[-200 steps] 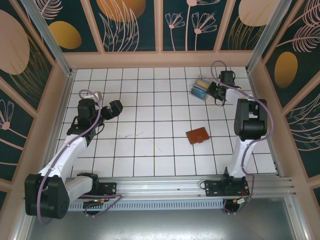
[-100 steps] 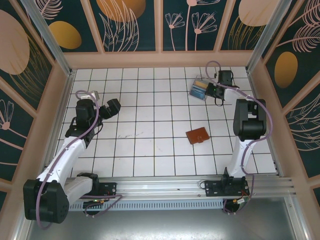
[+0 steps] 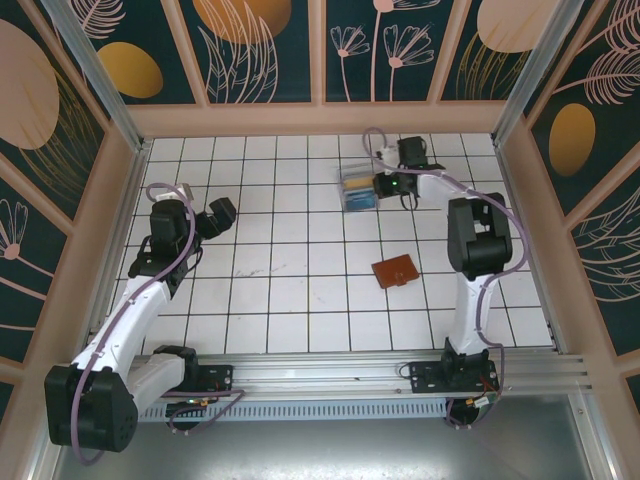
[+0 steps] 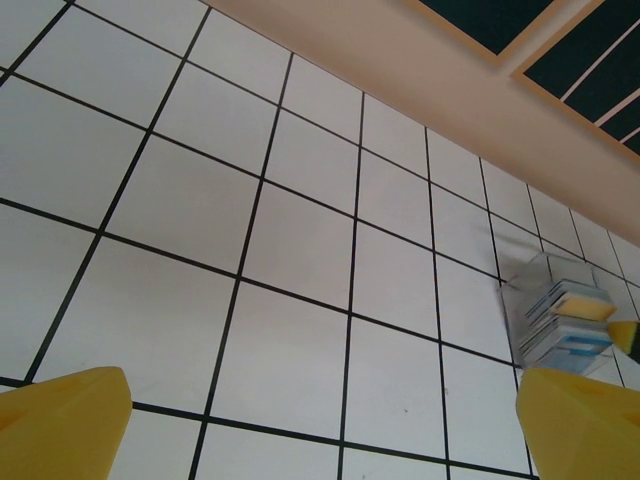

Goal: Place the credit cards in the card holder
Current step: Move the storage box to the center of the table, then rotate the storage box at the center of the table.

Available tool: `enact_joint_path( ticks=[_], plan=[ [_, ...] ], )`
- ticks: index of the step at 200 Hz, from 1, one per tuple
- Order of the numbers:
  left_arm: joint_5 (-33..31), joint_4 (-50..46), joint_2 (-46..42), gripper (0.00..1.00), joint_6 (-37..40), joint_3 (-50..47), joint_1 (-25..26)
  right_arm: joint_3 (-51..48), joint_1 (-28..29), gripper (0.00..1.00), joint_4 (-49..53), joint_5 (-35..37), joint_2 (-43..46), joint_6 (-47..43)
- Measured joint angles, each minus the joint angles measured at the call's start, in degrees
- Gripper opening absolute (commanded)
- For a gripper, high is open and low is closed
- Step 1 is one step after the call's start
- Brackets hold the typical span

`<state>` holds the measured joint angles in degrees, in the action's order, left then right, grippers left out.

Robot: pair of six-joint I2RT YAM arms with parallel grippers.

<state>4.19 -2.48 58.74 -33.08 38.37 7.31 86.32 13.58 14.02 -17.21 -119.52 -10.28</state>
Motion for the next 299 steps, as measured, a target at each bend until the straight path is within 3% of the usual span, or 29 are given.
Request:
enact_joint_path(
  ticks=[45,82,134,177,209,255,299],
  plan=[
    [0.68,-0.31,1.33,0.99,-0.17,0.02,0.0,2.91,8.26,0.15,2.08,-3.23,-1.86,-7.32],
    [6.45,2.16,4.22,0.99,0.26,0.0,0.0,2.91,12.79,0.12,2.36,-4.57,-1.86,-12.22],
    [14.1,1.38,16.0,0.99,7.85,7.85,0.0,1.09,16.9,0.11,3.1,-3.91,-0.2,-18.38],
    [23.43,-0.15,26.38,0.91,13.18,16.35,0.61,-9.2,18.03,0.18,0.66,-3.74,6.75,-27.98],
    [27.54,-5.18,33.07,0.82,15.74,19.67,2.29,-15.93,18.01,0.36,-4.66,-4.15,11.47,-33.83],
    [26.45,-10.03,41.53,0.68,20.06,30.18,4.92,-22.49,13.97,0.46,-16.0,-9.11,19.04,-26.53],
    [26.86,-16.81,54.84,0.55,26.8,43.74,6.36,-34.23,10.08,0.48,-25.94,-13.07,30.91,-15.67]
  ],
)
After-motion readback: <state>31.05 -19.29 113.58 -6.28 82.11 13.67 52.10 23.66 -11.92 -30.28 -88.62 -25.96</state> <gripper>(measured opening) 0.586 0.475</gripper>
